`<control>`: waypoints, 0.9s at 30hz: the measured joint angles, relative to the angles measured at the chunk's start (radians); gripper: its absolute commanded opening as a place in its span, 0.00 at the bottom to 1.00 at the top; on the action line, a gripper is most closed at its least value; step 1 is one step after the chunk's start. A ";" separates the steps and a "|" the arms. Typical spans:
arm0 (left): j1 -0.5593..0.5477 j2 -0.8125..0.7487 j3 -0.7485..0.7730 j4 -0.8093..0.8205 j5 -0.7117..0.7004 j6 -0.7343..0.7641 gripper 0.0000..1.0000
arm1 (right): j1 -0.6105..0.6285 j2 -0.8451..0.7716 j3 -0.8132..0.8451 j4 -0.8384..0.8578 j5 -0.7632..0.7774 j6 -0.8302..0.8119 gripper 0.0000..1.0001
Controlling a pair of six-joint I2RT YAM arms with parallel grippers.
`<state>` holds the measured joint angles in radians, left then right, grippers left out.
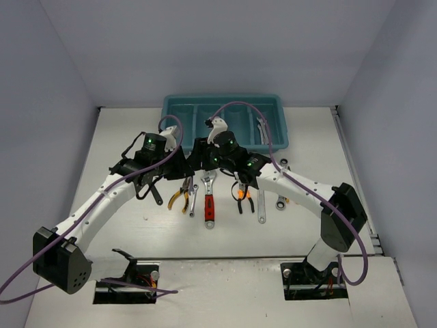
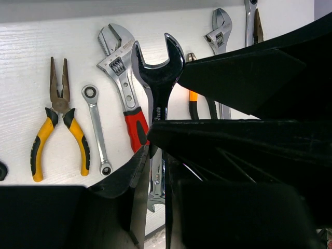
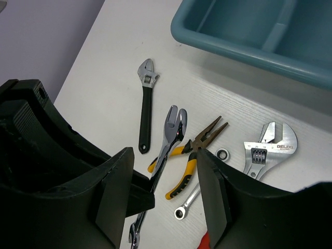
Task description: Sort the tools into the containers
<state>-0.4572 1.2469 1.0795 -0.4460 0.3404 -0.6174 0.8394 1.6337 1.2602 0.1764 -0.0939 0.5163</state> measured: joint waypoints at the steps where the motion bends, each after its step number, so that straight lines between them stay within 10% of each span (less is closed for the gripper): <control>1: 0.000 0.000 -0.003 0.005 0.001 0.000 0.00 | 0.000 0.000 0.000 0.000 0.001 0.000 0.48; 12: -0.013 -0.010 -0.022 0.033 0.002 -0.007 0.00 | -0.002 0.033 0.000 0.023 0.001 0.008 0.38; 20: -0.021 -0.015 -0.031 0.050 0.001 -0.012 0.01 | 0.000 0.060 0.001 0.047 -0.010 0.020 0.00; 27: -0.024 -0.019 -0.033 0.058 -0.033 -0.009 0.54 | -0.020 0.054 0.002 0.057 0.003 -0.005 0.00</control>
<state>-0.4808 1.2282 1.0466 -0.3877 0.3078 -0.6262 0.8191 1.6876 1.2625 0.2330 -0.0907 0.5112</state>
